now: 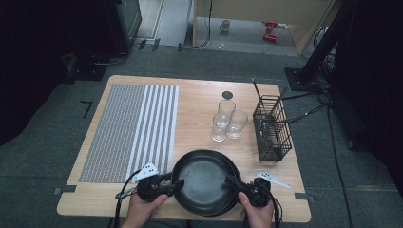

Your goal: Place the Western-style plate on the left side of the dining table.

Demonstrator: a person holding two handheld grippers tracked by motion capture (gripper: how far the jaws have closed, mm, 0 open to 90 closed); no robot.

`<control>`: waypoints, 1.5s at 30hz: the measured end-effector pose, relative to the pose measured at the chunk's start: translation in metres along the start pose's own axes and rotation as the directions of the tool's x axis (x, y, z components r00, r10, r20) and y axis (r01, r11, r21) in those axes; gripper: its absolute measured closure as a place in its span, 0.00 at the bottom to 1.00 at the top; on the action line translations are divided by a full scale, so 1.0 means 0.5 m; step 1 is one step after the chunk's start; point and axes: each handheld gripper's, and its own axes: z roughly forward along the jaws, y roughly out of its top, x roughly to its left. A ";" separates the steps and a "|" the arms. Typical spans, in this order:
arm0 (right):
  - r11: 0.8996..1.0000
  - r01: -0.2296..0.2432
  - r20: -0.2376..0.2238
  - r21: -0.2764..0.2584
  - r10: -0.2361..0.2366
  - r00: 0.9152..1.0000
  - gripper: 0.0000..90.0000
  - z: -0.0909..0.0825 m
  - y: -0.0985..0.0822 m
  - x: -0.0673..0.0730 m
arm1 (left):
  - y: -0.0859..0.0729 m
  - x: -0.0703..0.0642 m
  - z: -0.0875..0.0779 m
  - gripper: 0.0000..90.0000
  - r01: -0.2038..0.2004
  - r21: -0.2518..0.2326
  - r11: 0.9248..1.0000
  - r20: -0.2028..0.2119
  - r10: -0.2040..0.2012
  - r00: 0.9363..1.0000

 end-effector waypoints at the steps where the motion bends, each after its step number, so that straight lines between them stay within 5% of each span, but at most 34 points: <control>1: 1.000 0.000 0.000 0.000 0.000 1.000 0.90 0.000 0.000 0.000 | 0.000 0.000 0.000 0.54 0.000 0.000 1.000 0.000 0.000 1.000; 4: 0.995 0.018 0.093 -0.097 -0.009 0.996 0.89 -0.026 0.011 -0.010 | 0.001 0.004 0.000 0.55 0.015 0.003 1.000 -0.008 -0.015 1.000; 9: 0.992 0.023 0.171 -0.124 -0.002 0.985 0.88 -0.044 0.021 -0.028 | 0.000 0.002 0.000 0.55 0.006 0.004 1.000 0.000 -0.006 1.000; 16: 0.999 0.005 0.144 -0.053 0.003 0.990 0.86 -0.024 0.014 -0.036 | -0.001 -0.002 0.001 0.55 -0.009 0.003 1.000 -0.004 0.009 1.000; 23: 0.997 -0.059 0.109 -0.057 0.065 0.992 0.89 -0.025 0.013 -0.043 | -0.003 -0.005 0.013 0.55 -0.023 0.059 0.998 -0.010 0.023 1.000; 45: 0.996 -0.064 0.118 -0.058 0.070 0.991 0.90 -0.024 0.012 -0.041 | -0.003 -0.008 0.013 0.54 -0.027 0.056 0.998 -0.015 0.028 0.999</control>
